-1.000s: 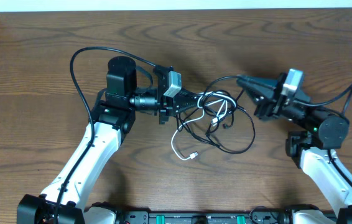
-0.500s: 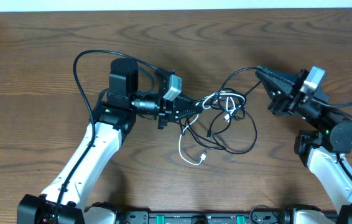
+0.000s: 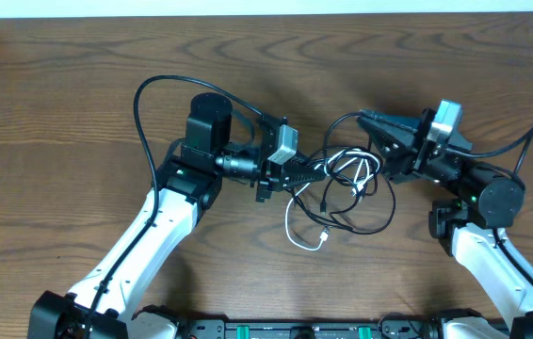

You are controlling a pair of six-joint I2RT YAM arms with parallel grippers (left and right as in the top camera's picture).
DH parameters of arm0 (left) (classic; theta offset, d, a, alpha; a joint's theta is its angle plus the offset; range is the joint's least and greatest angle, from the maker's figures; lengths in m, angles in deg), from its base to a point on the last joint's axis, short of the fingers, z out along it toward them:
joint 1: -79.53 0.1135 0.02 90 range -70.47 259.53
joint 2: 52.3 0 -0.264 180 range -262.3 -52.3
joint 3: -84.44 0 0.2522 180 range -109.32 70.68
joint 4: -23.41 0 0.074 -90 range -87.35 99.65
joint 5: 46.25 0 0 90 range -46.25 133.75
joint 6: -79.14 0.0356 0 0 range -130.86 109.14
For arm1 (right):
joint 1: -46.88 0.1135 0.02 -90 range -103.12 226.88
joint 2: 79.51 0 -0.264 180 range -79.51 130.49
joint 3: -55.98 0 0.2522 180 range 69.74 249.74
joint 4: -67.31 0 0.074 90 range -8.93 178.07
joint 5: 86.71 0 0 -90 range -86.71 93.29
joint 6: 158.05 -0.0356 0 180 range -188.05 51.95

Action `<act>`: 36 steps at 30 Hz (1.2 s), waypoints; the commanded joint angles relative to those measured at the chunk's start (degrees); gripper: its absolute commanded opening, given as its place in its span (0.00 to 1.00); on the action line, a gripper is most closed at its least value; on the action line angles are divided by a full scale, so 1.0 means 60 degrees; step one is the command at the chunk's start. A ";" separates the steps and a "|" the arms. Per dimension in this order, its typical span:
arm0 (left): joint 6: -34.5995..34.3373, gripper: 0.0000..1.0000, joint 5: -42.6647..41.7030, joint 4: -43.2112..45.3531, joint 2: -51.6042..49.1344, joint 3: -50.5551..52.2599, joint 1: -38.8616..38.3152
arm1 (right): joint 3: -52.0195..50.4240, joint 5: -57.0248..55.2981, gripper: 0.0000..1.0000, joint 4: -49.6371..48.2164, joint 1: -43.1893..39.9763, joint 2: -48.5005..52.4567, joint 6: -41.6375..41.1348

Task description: Untangle cables

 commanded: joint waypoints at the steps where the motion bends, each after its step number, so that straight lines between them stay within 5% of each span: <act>1: 0.0098 0.08 0.0044 0.0004 -0.0018 -0.0208 -0.0113 | 0.0084 -0.0718 0.01 -0.0029 0.0229 -0.0047 0.0095; 16: 0.0102 0.08 0.0047 -0.0532 -0.0022 -0.0204 -0.0503 | 0.0084 -0.3450 0.01 -0.0758 0.0240 -0.0051 0.0339; 36: 0.0098 0.08 0.1195 -0.1625 -0.0018 -0.0197 0.0565 | 0.0080 -0.3577 0.01 -0.0430 -0.1829 -0.0051 -0.0280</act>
